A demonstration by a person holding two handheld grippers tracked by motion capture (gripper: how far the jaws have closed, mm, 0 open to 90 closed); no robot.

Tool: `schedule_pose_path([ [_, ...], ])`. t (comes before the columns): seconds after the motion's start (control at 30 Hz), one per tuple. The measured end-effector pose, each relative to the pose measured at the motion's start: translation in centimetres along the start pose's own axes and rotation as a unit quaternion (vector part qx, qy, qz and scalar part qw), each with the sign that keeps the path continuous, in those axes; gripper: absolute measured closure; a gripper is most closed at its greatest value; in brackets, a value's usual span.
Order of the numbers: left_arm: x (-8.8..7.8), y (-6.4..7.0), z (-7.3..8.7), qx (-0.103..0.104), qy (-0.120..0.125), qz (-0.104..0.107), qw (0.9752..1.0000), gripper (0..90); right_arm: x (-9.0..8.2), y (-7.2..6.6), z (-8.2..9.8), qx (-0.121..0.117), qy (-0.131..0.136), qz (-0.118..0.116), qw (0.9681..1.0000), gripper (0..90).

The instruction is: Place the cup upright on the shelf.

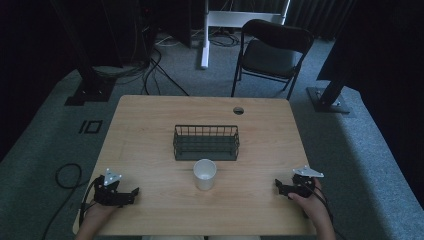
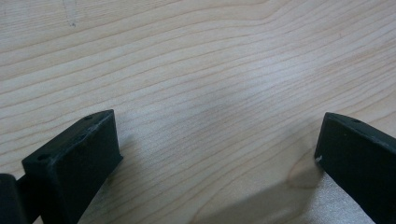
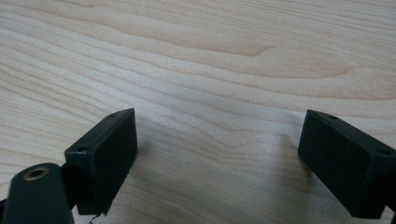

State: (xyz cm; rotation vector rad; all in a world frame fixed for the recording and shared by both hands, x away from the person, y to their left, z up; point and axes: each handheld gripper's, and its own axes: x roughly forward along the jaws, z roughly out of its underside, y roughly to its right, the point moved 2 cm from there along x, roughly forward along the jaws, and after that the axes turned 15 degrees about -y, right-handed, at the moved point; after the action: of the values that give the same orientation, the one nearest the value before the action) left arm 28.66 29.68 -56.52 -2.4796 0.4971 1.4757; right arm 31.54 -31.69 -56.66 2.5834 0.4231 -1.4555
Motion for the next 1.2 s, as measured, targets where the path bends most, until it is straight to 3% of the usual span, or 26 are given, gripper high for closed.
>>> schedule_pose_path([
  [1.2, 0.00, 0.00, 0.00, 0.000, 0.000, 0.000, 1.0000, 0.1, 0.19, -0.03, -0.59, -0.013, 0.005, -0.008, 0.9999, 12.7],
])
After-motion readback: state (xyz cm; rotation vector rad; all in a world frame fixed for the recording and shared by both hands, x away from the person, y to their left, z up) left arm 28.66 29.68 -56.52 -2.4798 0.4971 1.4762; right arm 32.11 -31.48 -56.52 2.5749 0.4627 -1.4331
